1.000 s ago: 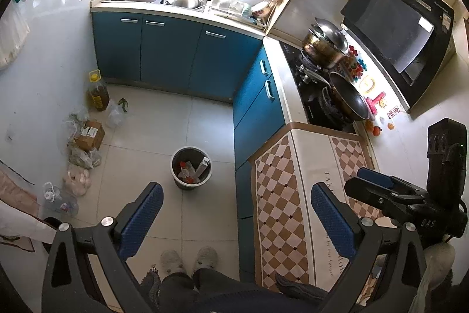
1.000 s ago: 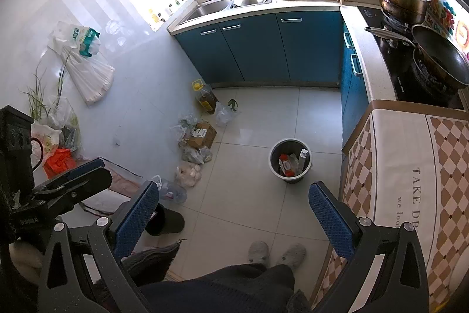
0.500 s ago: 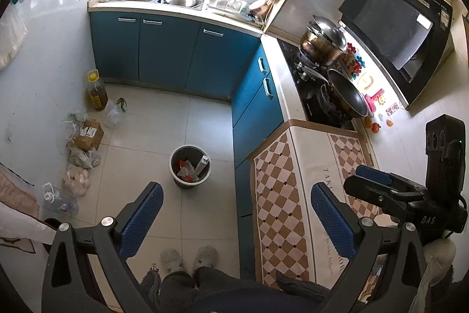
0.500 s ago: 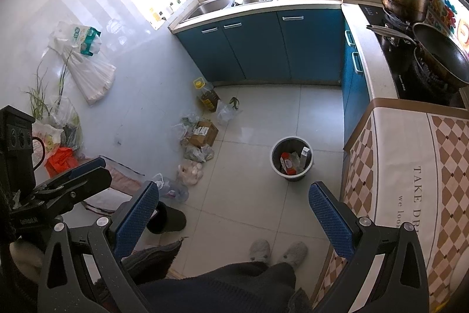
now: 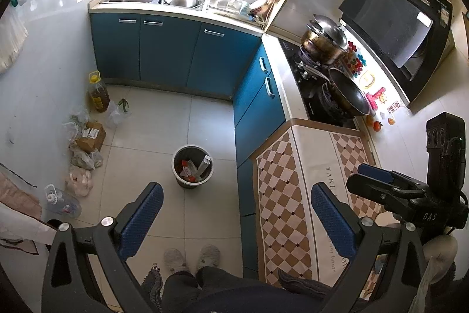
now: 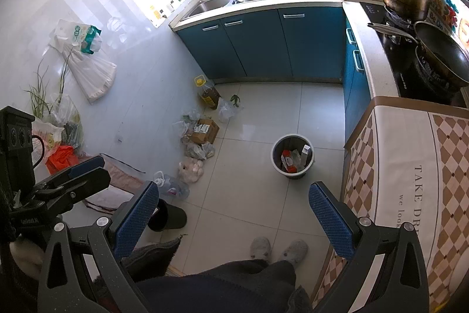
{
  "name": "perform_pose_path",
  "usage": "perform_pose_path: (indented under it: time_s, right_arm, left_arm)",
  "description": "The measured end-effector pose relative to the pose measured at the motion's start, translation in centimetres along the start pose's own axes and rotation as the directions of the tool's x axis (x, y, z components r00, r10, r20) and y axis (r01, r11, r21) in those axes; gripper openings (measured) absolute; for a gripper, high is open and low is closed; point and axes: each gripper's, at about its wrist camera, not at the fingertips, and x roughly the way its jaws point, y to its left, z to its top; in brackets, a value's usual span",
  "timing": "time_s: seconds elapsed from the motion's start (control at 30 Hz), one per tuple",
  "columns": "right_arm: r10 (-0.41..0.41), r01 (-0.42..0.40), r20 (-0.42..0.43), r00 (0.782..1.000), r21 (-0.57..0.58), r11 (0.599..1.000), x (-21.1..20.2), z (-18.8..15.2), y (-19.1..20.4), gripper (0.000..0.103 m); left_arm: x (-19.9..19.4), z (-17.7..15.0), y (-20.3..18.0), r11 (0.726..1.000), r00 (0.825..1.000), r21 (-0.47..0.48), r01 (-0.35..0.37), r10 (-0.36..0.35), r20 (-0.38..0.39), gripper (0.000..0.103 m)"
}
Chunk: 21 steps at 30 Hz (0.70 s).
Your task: Collect trash
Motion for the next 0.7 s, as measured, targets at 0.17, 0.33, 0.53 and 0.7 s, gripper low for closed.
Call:
perform_pose_path:
  time_s: [0.17, 0.33, 0.53, 0.7]
  right_arm:
    - [0.002, -0.002, 0.0, 1.0, 0.001, 1.0, 0.0, 0.04, -0.13, 0.103]
    - [0.005, -0.005, 0.001, 1.0, 0.002, 1.0, 0.03, 0.0, 0.04, 0.103]
    - [0.006, -0.006, 0.003, 1.0, 0.002, 1.0, 0.01, 0.02, 0.06, 0.103]
    - [0.009, -0.009, 0.002, 1.0, 0.003, 1.0, 0.06, 0.06, 0.11, 0.103]
  left_arm:
    - [-0.06, 0.01, 0.25, 1.0, 1.0, -0.001, -0.001, 0.001, -0.001, 0.103]
    - [-0.12, 0.03, 0.32, 1.0, 1.0, 0.0, 0.001, -0.001, 0.0, 0.103]
    - [-0.15, -0.1, 0.24, 1.0, 1.0, -0.003, 0.001, -0.001, 0.002, 0.103]
    - [-0.31, 0.36, 0.48, 1.0, 1.0, 0.0, -0.001, 0.001, 0.014, 0.103]
